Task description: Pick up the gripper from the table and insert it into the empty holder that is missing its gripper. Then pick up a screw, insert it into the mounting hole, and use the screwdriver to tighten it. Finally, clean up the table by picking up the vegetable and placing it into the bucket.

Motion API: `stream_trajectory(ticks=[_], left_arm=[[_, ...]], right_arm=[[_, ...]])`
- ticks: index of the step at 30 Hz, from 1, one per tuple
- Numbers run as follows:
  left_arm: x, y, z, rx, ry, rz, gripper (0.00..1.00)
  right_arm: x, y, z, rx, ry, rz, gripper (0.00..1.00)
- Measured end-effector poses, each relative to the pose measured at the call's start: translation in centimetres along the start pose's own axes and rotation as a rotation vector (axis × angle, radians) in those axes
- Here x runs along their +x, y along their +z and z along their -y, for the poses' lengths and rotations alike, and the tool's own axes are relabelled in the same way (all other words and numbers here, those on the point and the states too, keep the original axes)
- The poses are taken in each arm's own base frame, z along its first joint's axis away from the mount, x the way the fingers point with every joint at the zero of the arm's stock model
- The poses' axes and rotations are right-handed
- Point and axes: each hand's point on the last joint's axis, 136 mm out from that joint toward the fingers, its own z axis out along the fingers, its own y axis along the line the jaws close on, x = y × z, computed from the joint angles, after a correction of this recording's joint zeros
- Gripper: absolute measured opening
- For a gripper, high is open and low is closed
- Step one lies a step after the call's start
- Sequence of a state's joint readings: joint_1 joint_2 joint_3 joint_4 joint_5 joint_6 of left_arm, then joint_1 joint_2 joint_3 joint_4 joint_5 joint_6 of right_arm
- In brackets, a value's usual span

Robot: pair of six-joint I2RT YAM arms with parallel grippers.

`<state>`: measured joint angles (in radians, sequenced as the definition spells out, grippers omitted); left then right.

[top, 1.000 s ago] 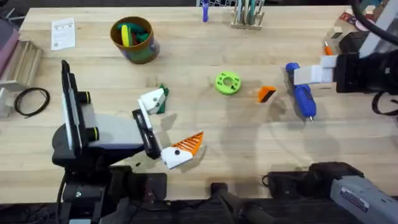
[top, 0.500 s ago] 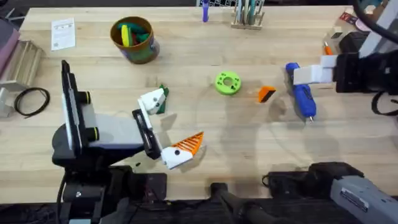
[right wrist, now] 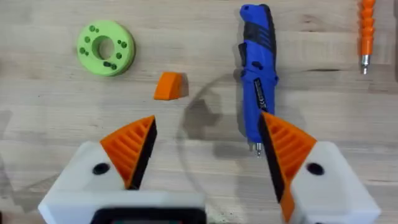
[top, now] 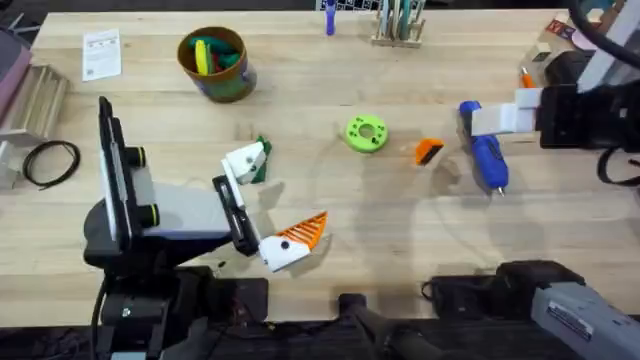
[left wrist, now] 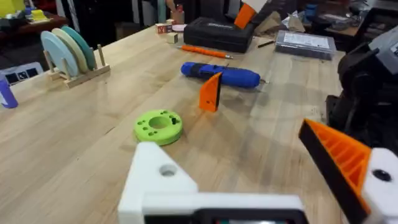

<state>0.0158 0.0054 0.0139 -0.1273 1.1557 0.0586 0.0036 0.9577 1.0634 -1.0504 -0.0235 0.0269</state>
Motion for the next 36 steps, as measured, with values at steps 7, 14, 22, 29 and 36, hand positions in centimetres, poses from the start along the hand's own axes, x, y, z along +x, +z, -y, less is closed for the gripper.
stream_trajectory(ticks=[7,14,22,29,36], left_arm=[[0.0,0.0,0.0,0.0,0.0,0.0,0.985],[0.0,0.0,0.0,0.0,0.0,0.0,0.985],[0.0,0.0,0.0,0.0,0.0,0.0,0.985],[0.0,0.0,0.0,0.0,0.0,0.0,0.985],[0.0,0.0,0.0,0.0,0.0,0.0,0.985]], right_arm=[[1.1,-0.5,-1.4,-0.026,0.002,-0.077,0.991],[1.1,0.9,-4.7,-0.067,-0.028,-0.211,0.991],[2.4,4.5,-6.5,-0.052,-0.043,-0.376,0.991],[2.7,6.6,-6.7,-0.033,-0.034,-0.438,0.991],[2.4,8.6,-6.5,0.001,-0.027,-0.452,0.991]])
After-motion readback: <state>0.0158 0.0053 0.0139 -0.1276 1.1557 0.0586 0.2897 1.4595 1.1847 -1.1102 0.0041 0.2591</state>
